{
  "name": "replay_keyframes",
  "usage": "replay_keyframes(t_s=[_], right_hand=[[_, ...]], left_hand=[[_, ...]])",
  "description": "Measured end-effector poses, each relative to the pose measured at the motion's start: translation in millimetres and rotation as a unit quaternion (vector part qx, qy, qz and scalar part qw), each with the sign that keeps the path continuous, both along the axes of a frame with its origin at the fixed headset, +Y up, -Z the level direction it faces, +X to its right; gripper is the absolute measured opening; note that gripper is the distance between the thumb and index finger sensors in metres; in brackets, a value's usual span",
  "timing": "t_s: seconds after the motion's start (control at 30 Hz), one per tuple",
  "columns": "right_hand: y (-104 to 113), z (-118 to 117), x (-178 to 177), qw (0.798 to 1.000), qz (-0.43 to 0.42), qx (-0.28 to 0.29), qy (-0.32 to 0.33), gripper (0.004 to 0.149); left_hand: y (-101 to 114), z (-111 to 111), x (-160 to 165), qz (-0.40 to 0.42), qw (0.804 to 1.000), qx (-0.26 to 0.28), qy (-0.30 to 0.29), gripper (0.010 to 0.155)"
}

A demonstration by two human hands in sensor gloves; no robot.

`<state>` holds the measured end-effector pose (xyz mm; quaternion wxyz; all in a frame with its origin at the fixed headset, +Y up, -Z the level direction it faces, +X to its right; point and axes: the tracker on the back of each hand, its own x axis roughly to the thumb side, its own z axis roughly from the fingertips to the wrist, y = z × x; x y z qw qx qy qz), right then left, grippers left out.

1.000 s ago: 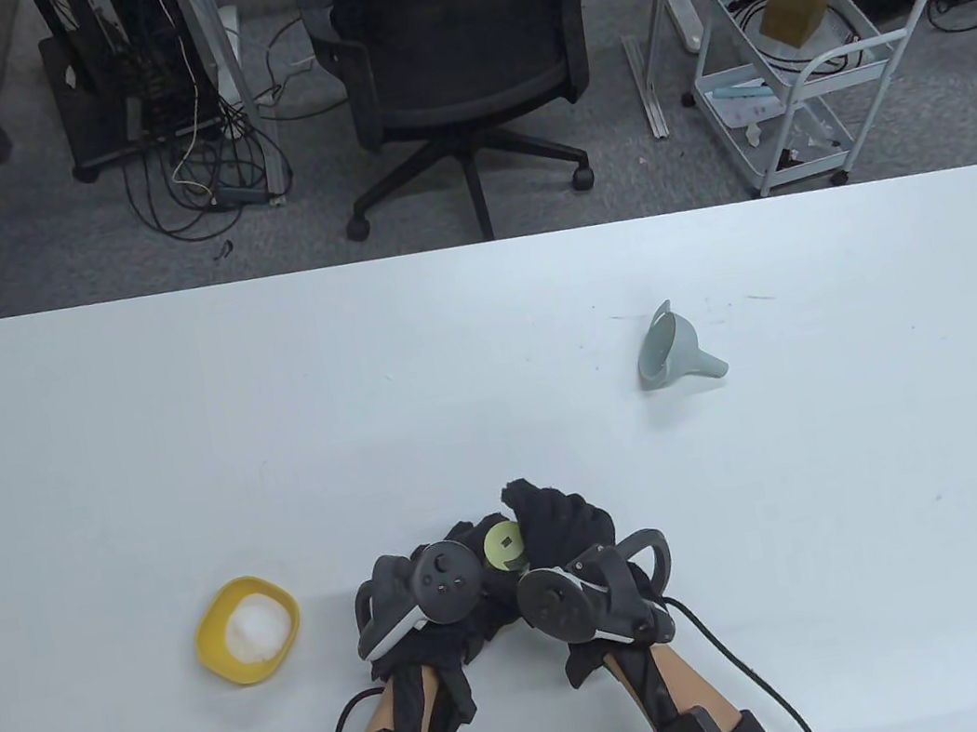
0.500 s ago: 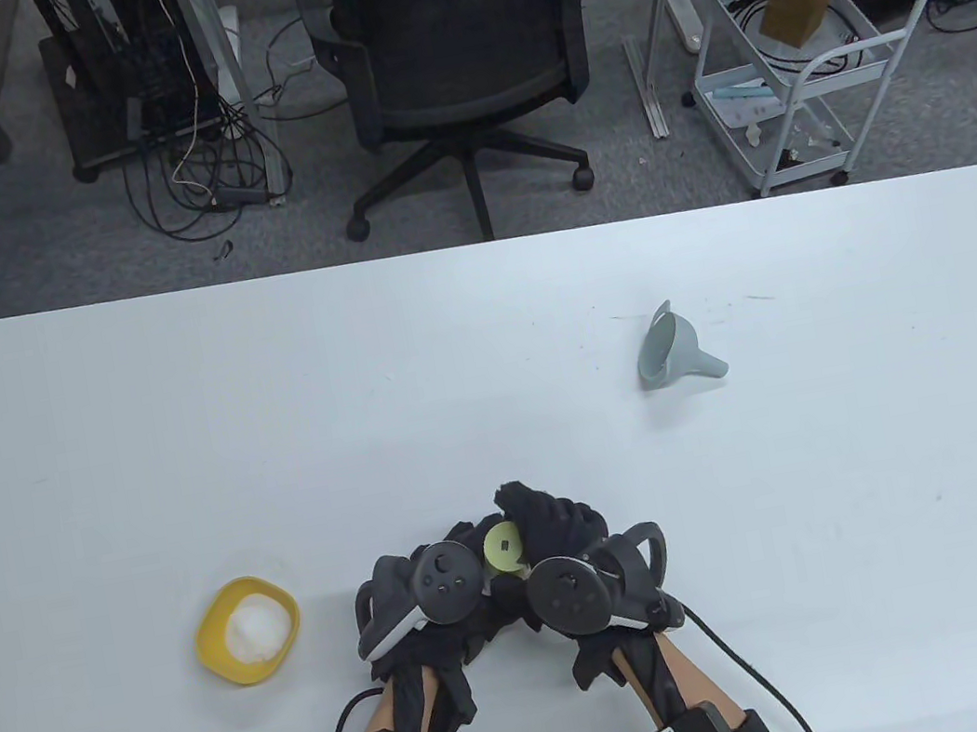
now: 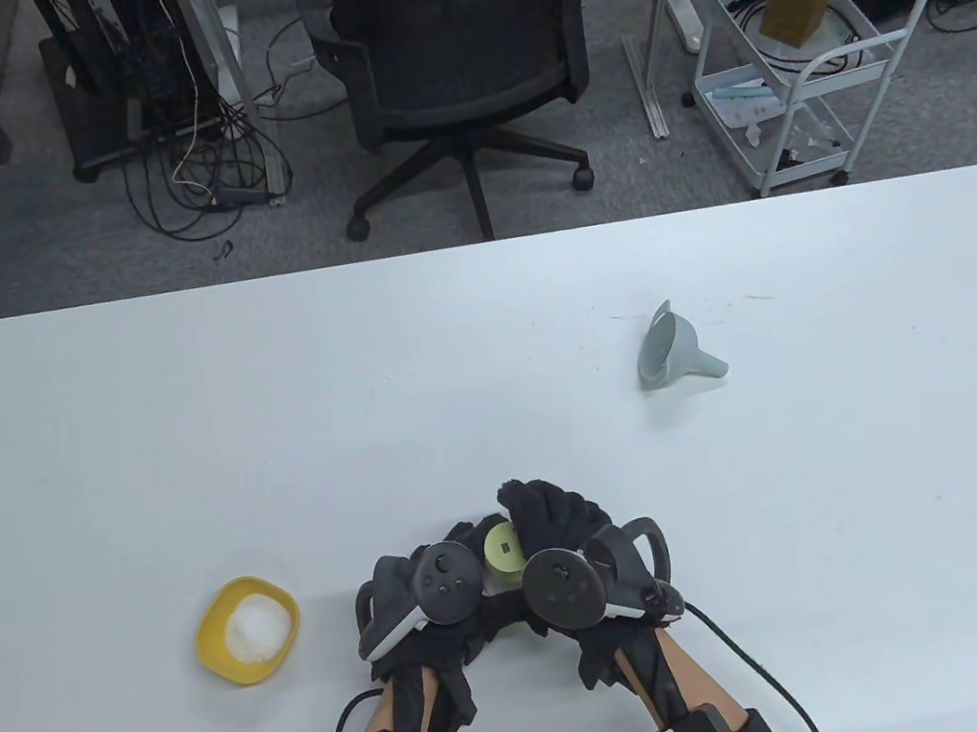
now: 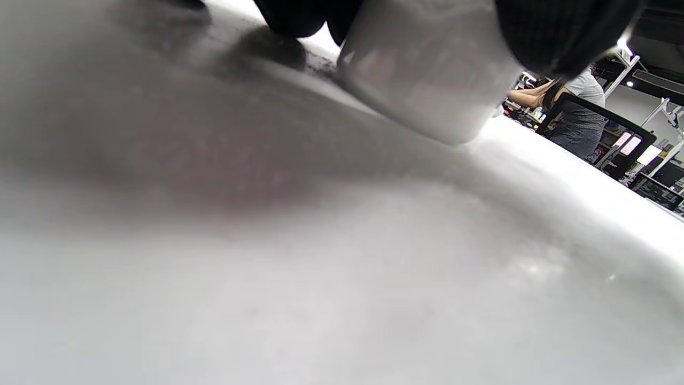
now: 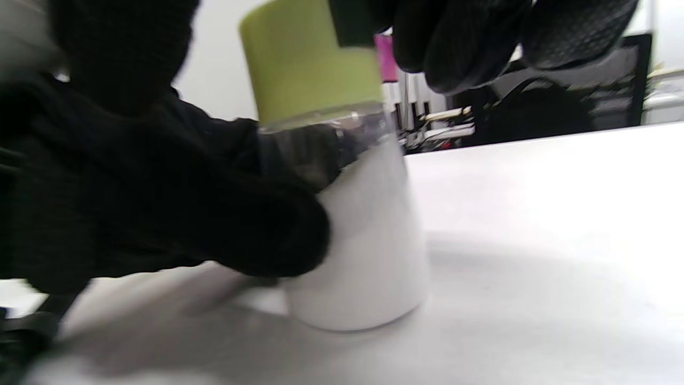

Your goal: Unscrew the press dispenser and pour salt into it

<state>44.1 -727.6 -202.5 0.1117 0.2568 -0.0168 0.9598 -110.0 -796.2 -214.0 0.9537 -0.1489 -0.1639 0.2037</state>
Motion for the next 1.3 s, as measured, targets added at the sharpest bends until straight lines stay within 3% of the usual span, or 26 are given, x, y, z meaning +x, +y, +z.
replay_keyframes(t_s=[0.33, 0.57, 0.83, 1.3], right_hand=[[-6.6, 2.6, -2.2, 0.996, -0.007, 0.077, -0.051, 0.090], [-5.0, 2.8, -2.2, 0.997, -0.024, 0.072, -0.033, 0.087], [-4.2, 1.8, -1.2, 0.998, -0.037, 0.047, -0.006, 0.085], [1.0, -2.2, -1.0, 0.997, -0.046, -0.046, 0.042, 0.080]], left_hand=[[0.1, 0.3, -0.2, -0.001, 1.000, -0.001, -0.001, 0.101], [0.0, 0.6, 0.0, -0.002, 1.000, -0.003, -0.001, 0.101], [-0.1, 0.5, 0.1, -0.002, 1.000, -0.003, -0.001, 0.101], [-0.2, 0.9, 0.2, -0.003, 1.000, -0.004, -0.001, 0.101]])
